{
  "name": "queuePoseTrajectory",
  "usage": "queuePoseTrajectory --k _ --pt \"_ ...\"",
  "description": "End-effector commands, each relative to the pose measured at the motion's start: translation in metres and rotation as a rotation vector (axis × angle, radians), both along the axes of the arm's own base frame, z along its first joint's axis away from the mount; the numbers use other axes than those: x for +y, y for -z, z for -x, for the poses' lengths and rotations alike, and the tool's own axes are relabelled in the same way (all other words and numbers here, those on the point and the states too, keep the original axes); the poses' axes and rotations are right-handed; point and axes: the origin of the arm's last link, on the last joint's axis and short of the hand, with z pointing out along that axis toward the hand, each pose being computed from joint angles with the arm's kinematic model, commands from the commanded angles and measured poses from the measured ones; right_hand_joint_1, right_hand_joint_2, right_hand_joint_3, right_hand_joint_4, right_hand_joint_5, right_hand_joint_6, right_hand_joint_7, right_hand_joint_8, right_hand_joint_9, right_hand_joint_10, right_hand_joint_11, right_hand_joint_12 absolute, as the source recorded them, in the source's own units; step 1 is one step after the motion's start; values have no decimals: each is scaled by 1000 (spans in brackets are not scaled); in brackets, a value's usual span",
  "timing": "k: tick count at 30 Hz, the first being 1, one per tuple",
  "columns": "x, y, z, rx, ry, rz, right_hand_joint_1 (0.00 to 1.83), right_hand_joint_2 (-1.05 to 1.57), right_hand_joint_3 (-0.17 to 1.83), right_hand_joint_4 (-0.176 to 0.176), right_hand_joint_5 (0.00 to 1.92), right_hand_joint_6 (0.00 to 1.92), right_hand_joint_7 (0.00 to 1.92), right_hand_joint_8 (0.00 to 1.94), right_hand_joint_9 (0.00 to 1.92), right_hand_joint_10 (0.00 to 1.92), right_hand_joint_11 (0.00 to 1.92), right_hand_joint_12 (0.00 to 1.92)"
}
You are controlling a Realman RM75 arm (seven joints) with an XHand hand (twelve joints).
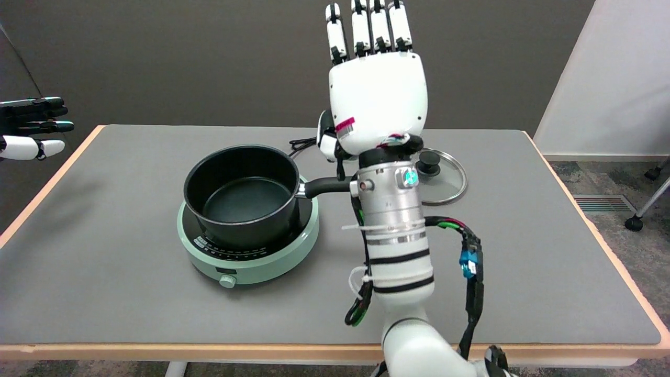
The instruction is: Pick up the soup pot.
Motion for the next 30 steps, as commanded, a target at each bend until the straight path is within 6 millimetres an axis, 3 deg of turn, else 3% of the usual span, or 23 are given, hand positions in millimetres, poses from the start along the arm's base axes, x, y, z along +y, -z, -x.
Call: queuePoseTrajectory --k 1,4,5,6,14,22,30 --pt "32 7 10 5 -36 57 789 378 952 24 209 145 158 127 150 195 200 519" --pt "33 5 11 3 -39 69 761 387 931 4 131 189 90 115 82 181 135 556" --pt "34 4 11 2 -41 72 1145 -790 790 -76 134 142 129 132 128 140 135 188" --pt "34 3 11 3 -42 74 1201 -959 772 -90 131 131 131 131 131 131 131 131" --pt "38 0 15 -19 -40 85 1205 -961 789 -75 107 107 107 107 107 107 107 107" --pt "28 -3 27 -69 44 67 1208 -959 788 -25 48 48 48 48 48 48 48 48" --pt "-1 -9 47 -159 177 37 1216 -931 731 77 0 0 0 0 0 0 0 0"
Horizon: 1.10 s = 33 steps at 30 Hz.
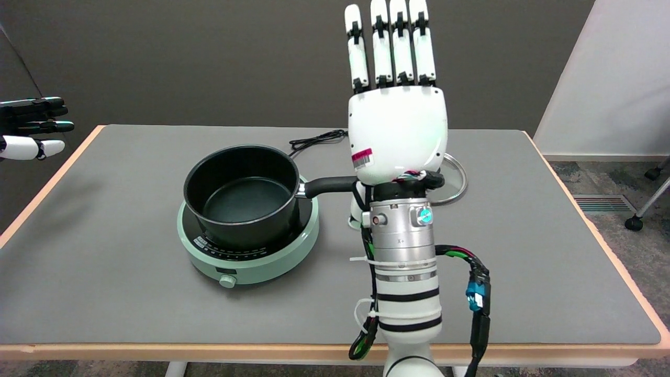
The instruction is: Pick up the soup pot.
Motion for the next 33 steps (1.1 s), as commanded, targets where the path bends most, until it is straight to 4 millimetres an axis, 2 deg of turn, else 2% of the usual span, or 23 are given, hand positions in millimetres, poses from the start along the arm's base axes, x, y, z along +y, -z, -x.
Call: queuePoseTrajectory --k 1,4,24,33 --pt "-34 -10 31 -141 191 -38 1216 -926 720 99 0 0 0 0 0 0 0 0" --pt "-43 -14 36 -165 221 -33 1214 -896 731 174 29 29 29 29 29 29 29 29" --pt "-72 -37 63 -281 360 12 1209 -882 870 176 42 42 42 42 42 42 42 42" --pt "-82 -38 65 -318 395 -32 1200 -884 949 175 34 34 34 34 34 34 34 34"
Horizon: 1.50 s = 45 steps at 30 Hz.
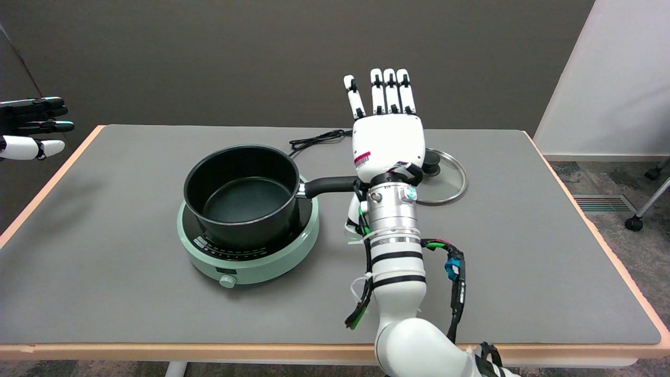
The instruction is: Pick up the soup pot.
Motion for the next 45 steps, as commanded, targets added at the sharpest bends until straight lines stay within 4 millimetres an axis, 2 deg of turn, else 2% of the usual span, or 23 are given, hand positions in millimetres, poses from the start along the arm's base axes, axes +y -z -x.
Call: queuePoseTrajectory --k 1,4,9,15,23,29,38,45 --pt "-23 -11 14 -99 99 -32 1220 -884 968 172 33 33 33 33 33 33 33 33" --pt "-25 -11 14 -103 101 -40 1208 -889 1055 147 31 31 31 31 31 31 31 31" --pt "-27 -11 12 -107 97 -49 1200 -900 1135 144 29 29 29 29 29 29 29 29" --pt "-32 -12 10 -134 109 -72 1203 -907 1168 174 23 23 23 23 23 23 23 23" --pt "-40 -13 12 -206 144 -131 1137 -928 1255 176 15 15 15 15 15 15 15 15" --pt "-42 -12 16 -258 170 -143 1136 -900 1197 176 12 12 12 12 12 12 12 12" --pt "-45 -15 21 -306 191 -92 1123 -635 898 176 7 7 7 7 7 7 7 7" --pt "-49 -2 19 -339 197 -70 1113 -569 834 174 8 8 8 8 8 8 8 8"
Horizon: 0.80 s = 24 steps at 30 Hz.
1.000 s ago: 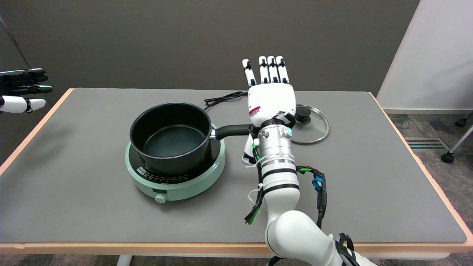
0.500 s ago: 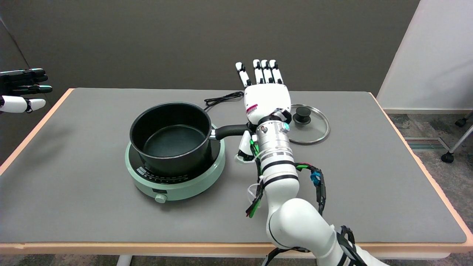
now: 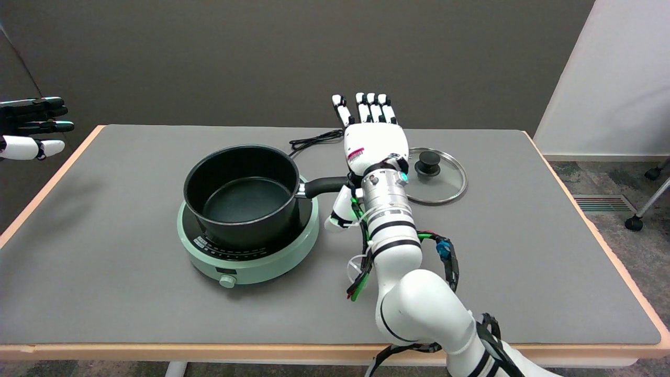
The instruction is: Pick up the soup pot.
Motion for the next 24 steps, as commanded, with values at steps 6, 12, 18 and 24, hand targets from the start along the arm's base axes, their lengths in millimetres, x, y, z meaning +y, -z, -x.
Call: queuePoseTrajectory --k 6,12,18,24 --pt "-12 28 -2 -61 57 32 1111 -561 801 176 8 8 8 8 8 8 8 8" --pt "-16 48 -8 -61 52 7 1121 -565 779 176 8 8 8 8 8 8 8 8" --pt "-16 56 1 -70 101 37 1123 -571 790 176 7 7 7 7 7 7 7 7" --pt "-8 56 6 -34 157 105 1125 -564 749 176 8 8 8 8 8 8 8 8"
